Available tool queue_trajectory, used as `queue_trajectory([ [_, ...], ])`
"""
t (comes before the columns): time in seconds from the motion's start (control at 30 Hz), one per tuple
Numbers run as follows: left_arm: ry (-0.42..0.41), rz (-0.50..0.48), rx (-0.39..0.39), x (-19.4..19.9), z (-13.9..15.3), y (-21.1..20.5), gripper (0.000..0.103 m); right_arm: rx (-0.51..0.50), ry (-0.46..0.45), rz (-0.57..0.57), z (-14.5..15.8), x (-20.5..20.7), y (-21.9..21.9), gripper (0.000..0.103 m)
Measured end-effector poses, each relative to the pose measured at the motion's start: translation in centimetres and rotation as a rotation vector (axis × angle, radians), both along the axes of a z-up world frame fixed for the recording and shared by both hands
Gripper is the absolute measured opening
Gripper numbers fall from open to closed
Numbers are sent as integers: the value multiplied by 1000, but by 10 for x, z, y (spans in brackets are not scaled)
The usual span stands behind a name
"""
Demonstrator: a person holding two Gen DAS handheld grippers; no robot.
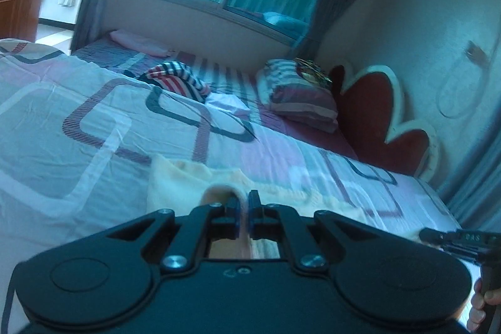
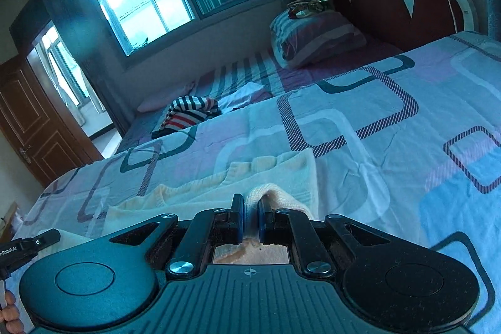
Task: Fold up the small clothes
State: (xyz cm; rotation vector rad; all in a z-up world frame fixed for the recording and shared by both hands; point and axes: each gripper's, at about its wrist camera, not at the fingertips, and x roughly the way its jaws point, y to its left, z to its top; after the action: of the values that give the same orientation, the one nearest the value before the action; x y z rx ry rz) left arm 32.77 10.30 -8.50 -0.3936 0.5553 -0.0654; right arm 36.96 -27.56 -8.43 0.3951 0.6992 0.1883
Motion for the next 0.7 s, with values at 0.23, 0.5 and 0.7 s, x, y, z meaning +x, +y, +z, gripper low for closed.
queue_trajectory([
  [0.23,66,65,15,57,-22,4,4,32,60,-24,-32,66,-5,8],
  [0.5,186,95,97,106,-54,4,9,35,148,-47,-69,115,-2,9],
  [0.7,222,101,98,118,-62,13,49,16,168,-54,-79,132,-6,39],
])
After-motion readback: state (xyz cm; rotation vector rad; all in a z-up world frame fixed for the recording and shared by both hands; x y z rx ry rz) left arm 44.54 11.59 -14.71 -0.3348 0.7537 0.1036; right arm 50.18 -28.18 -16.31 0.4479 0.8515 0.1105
